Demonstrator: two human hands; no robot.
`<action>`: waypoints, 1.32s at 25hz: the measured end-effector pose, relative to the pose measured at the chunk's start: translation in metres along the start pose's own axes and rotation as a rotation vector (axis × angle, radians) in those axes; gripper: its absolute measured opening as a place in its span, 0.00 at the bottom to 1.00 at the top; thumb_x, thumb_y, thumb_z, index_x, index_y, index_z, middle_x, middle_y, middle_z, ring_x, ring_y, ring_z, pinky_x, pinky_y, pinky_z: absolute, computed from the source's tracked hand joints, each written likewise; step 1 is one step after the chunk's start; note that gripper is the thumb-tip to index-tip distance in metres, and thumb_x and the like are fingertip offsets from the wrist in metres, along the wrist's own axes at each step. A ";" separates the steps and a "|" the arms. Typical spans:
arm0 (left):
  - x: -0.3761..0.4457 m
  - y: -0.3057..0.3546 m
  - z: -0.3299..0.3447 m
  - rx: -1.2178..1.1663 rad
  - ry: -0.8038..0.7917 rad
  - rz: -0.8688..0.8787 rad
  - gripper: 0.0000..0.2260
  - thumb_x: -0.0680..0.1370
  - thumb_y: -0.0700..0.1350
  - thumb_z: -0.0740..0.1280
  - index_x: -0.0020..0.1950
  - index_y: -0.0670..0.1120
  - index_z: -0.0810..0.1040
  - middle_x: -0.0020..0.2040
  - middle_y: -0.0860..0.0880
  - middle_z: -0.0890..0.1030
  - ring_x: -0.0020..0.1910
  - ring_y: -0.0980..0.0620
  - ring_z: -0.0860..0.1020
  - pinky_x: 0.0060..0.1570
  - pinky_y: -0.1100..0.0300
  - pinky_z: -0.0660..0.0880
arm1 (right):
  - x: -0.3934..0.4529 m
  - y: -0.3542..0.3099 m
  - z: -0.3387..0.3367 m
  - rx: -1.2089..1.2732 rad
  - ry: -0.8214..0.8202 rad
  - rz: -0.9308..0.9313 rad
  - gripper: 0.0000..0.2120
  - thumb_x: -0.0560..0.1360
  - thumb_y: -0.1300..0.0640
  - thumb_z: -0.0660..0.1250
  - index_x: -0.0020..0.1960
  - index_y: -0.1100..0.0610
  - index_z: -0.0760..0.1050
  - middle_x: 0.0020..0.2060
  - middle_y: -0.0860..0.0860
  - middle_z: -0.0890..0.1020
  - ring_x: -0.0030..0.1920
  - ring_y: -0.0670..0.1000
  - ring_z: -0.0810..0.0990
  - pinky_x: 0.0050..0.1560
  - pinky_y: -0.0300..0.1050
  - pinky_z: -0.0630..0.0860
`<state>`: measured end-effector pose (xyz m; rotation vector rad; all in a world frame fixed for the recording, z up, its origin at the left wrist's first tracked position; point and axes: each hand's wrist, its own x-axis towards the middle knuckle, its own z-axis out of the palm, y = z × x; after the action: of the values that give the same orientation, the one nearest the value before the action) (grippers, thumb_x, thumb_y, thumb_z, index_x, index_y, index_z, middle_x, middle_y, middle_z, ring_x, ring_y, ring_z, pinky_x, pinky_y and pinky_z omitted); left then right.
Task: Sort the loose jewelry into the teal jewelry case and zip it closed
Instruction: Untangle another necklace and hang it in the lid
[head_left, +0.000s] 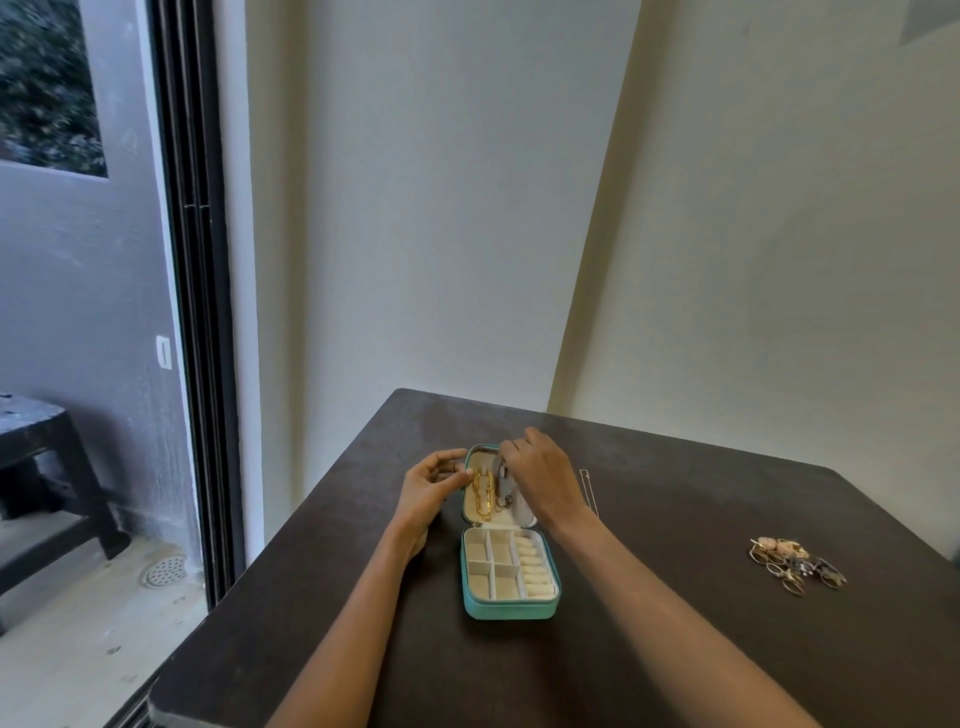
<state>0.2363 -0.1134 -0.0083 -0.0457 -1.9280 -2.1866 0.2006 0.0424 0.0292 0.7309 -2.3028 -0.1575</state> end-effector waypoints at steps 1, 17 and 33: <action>0.000 0.000 0.000 -0.003 0.001 0.000 0.13 0.74 0.34 0.68 0.58 0.39 0.77 0.44 0.47 0.80 0.35 0.66 0.80 0.33 0.74 0.73 | 0.000 0.001 0.001 -0.027 -0.005 -0.005 0.13 0.57 0.58 0.83 0.33 0.55 0.78 0.27 0.49 0.79 0.30 0.47 0.74 0.28 0.38 0.70; -0.001 0.001 0.000 -0.031 -0.021 -0.007 0.10 0.74 0.34 0.69 0.54 0.42 0.77 0.47 0.44 0.81 0.36 0.63 0.81 0.34 0.73 0.74 | -0.006 0.011 0.002 -0.056 0.057 -0.082 0.08 0.63 0.51 0.79 0.38 0.50 0.81 0.37 0.46 0.78 0.39 0.47 0.75 0.37 0.39 0.70; -0.001 0.000 0.000 -0.071 -0.032 0.003 0.13 0.74 0.34 0.68 0.57 0.41 0.76 0.46 0.46 0.81 0.36 0.64 0.81 0.33 0.74 0.73 | -0.056 0.011 0.002 0.149 0.139 0.059 0.14 0.63 0.54 0.80 0.46 0.46 0.81 0.37 0.44 0.74 0.39 0.45 0.69 0.38 0.37 0.65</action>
<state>0.2374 -0.1133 -0.0084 -0.0963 -1.8643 -2.2655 0.2277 0.0819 -0.0020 0.7237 -2.2165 0.0906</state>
